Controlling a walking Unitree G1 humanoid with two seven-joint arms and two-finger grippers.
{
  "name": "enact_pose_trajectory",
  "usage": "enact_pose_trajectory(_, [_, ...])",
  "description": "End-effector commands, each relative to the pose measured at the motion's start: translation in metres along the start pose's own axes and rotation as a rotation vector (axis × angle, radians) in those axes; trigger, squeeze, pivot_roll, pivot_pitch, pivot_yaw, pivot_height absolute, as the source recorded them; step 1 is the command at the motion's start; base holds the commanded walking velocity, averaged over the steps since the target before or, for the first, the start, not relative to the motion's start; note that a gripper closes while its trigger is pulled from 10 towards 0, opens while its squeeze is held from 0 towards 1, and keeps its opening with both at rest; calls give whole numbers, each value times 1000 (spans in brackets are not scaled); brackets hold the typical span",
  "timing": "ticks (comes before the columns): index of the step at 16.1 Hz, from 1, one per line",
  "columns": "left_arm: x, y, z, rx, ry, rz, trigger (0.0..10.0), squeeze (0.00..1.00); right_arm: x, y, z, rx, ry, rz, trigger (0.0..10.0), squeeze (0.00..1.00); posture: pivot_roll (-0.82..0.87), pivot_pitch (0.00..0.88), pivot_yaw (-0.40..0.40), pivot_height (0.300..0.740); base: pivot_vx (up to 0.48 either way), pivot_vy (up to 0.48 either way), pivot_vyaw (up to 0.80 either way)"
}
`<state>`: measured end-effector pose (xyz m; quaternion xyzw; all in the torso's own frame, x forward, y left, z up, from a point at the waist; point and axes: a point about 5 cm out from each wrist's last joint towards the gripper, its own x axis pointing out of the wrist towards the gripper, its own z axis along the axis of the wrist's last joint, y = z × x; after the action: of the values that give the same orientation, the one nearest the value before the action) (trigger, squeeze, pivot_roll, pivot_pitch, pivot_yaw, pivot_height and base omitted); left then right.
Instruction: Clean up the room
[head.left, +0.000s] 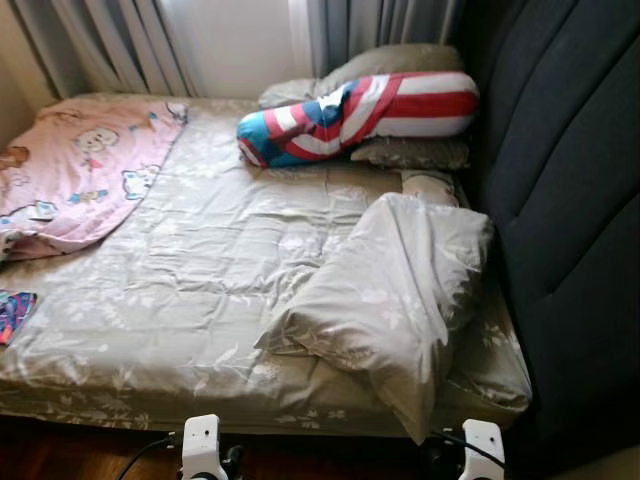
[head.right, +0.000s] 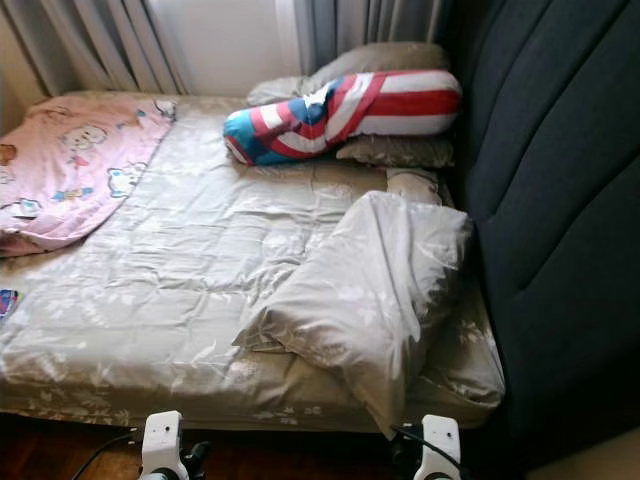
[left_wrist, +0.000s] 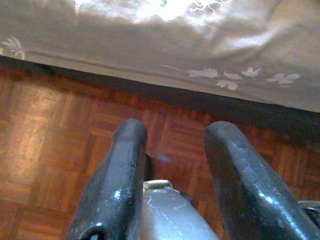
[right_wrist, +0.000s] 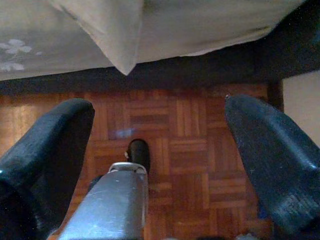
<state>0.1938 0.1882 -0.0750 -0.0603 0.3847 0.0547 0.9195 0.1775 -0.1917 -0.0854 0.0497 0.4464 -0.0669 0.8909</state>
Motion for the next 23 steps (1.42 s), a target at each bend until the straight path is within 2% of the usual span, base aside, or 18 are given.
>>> enact_pose_trajectory(1, [-2, 5, -6, -23, 26, 20, 10000, 0, 0, 1, -2, 9, 2, 5, 10000, 0, 19, 34, -22, 740, 0, 0, 0])
enact_pose_trajectory(5, [-2, 4, -6, -21, 29, 18, 10000, 0, 0, 2, -1, 9, 0, 5, 10000, 0, 19, 33, -23, 740, 0, 318, 0])
enact_pose_trajectory(23, [-2, 5, -4, 16, 13, -7, 10000, 0, 0, 8, -1, 3, -6, 25, 10000, 0, 21, 0, -15, 740, 0, 0, 0])
